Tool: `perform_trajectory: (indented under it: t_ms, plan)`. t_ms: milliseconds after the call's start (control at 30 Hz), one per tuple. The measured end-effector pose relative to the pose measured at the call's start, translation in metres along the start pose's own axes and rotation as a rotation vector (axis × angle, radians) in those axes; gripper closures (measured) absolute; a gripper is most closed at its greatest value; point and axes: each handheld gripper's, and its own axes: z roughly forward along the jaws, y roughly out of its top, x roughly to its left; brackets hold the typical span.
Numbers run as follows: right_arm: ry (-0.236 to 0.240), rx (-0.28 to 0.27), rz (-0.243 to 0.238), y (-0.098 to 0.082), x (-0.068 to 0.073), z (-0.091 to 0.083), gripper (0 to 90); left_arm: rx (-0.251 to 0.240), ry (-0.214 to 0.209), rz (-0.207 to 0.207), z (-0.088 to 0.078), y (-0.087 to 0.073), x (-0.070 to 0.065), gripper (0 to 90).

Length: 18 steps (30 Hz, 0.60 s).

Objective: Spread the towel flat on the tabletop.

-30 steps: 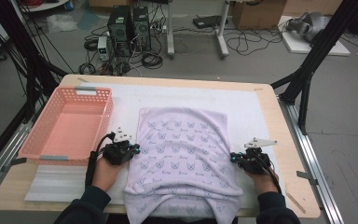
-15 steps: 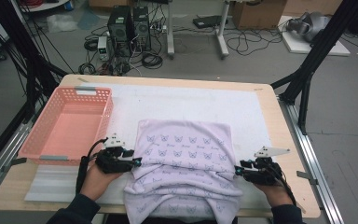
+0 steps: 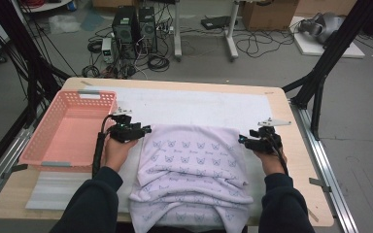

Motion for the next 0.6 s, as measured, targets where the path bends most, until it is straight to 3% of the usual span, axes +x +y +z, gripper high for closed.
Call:
perform_trajectory:
  t_ms: [133,233,333,400,433,467,500,567,600]
  plan:
    - [-0.017,0.035,0.009,0.013,-0.009,0.02,48.6,0.023,0.038,-0.011,0.019,0.005,0.009,53.4]
    - [-0.013,0.048,0.007,0.019,-0.01,0.036,52.0,0.057,0.002,-0.031,0.031,0.004,0.013,55.7]
    - [-0.006,0.098,-0.004,0.019,-0.009,0.053,56.7,0.06,0.042,0.065,0.033,0.003,0.006,60.4]
    - [-0.008,0.11,-0.029,0.017,-0.006,0.058,63.7,0.08,0.073,0.172,0.032,0.002,0.0,73.6]
    - [0.005,0.113,-0.026,0.018,-0.005,0.057,71.4,0.09,0.053,0.178,0.032,0.002,0.0,85.6]
    - [0.019,0.114,-0.038,0.018,-0.005,0.057,82.9,0.097,0.054,0.185,0.032,0.003,0.0,87.0]
    - [0.031,0.118,-0.057,0.019,-0.005,0.057,85.1,0.105,0.06,0.173,0.033,0.005,0.0,87.3]
    - [0.005,0.121,-0.12,0.021,-0.003,0.058,86.3,0.087,0.099,0.149,0.034,0.01,0.002,87.4]
    - [-0.02,0.119,-0.137,0.022,-0.002,0.058,86.4,0.048,0.113,0.138,0.033,0.012,0.003,87.5]
